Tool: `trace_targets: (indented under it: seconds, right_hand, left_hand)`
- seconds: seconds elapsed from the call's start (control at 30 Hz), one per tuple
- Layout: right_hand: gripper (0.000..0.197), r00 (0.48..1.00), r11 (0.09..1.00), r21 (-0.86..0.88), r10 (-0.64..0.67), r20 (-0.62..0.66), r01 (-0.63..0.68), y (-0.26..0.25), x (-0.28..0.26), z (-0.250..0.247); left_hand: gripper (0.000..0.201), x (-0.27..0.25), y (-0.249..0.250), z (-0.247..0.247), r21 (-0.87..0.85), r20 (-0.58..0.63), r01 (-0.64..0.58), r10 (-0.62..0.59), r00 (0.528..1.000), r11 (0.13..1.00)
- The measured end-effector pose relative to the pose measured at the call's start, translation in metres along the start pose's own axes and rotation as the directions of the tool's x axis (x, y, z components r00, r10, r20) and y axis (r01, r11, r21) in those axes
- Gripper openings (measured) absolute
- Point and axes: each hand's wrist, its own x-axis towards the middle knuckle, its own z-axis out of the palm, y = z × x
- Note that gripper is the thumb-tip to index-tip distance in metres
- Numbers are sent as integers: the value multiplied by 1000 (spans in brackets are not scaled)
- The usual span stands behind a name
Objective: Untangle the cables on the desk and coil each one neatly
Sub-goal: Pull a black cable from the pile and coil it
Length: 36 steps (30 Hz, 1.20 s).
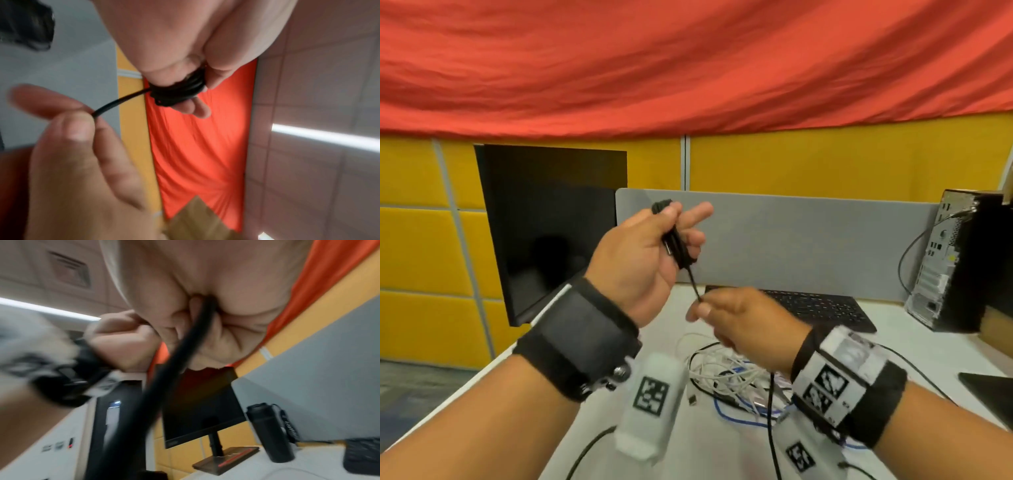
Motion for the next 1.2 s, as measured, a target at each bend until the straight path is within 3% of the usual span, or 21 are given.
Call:
trace_targets:
  seconds: [0.03,0.07,0.1,0.17,0.2,0.3,0.37,0.43,0.5,0.57,0.67,0.7,0.73,0.8,0.83,0.9,0.97,1.03,1.1,1.13,1.2]
  right_hand:
    - [23,998,997,-56,-43,46,46,-7,-4,6]
    - [23,995,990,-126,-62,76,71,-13,-6,8]
    - [22,994,979,-191,-61,86,77,-19,-7,4]
    - [20,997,951,-303,-48,60,64,-26,-7,-14]
    - [19,998,933,-354,-52,24,57,-28,-6,-26]
    - [17,988,872,-487,-118,-103,54,-25,2,-59]
    - [13,973,858,-513,-140,-183,28,-17,9,-73]
    - [12,959,870,-493,-139,-245,0,-6,16,-84]
    - [17,947,894,-447,-121,-296,-26,5,20,-90]
    - [20,945,909,-411,-70,-321,-73,14,18,-90]
    - [29,973,773,-608,46,-226,-178,20,13,-79]
    - [39,982,737,-657,46,-184,-157,17,10,-74]
    - [50,991,771,-630,7,-130,-88,11,7,-68]
    - [59,994,962,-257,-102,-30,91,-6,-1,-53]
    - [54,990,989,-41,-143,1,143,-12,-5,-44]
    - [40,981,970,145,-191,-23,193,-18,-10,-31]
    - [30,976,948,239,-191,-100,210,-18,-14,-25]
    - [29,972,953,230,-160,-172,197,-14,-15,-25]
    - [27,966,981,96,-147,-214,171,-7,-14,-25]
    - [26,960,987,21,-151,-235,160,-4,-14,-24]
    - [23,951,984,-90,-173,-257,154,1,-13,-24]
  left_hand:
    - [16,5,-4,-3,218,-40,-34,43,998,975]
    - [17,9,-9,-9,500,-23,-75,100,995,863]
    - [18,11,-16,-15,727,53,-127,130,990,675]
    - [18,12,-24,-28,915,192,-196,49,980,352]
    - [18,11,-26,-34,941,204,-193,-10,979,277]
    - [27,3,-27,-47,954,175,-127,-158,972,271]
    - [35,-4,-28,-53,973,204,-169,-240,949,160]
    - [31,-9,-28,-60,974,227,-214,-293,929,75]
    - [30,-10,-26,-67,975,197,-152,-307,931,165]
    - [31,-10,-24,-67,909,146,11,-342,928,417]
    - [29,-10,-22,-61,605,169,222,-395,903,765]
    - [28,-11,-22,-57,490,196,274,-411,890,827]
    - [27,-11,-24,-53,396,233,314,-425,874,863]
    - [25,-11,-28,-44,276,326,364,-443,835,890]
    - [25,-11,-30,-39,229,371,377,-439,819,897]
    - [27,-9,-34,-30,138,437,381,-402,805,914]
    - [29,-9,-37,-25,107,434,356,-366,824,928]
    - [28,-8,-41,-24,168,381,304,-347,857,938]
    - [27,-8,-45,-24,308,353,195,-302,885,931]
    - [28,-8,-45,-24,414,348,99,-258,901,905]
    - [29,-6,-45,-24,633,356,-121,-149,922,765]
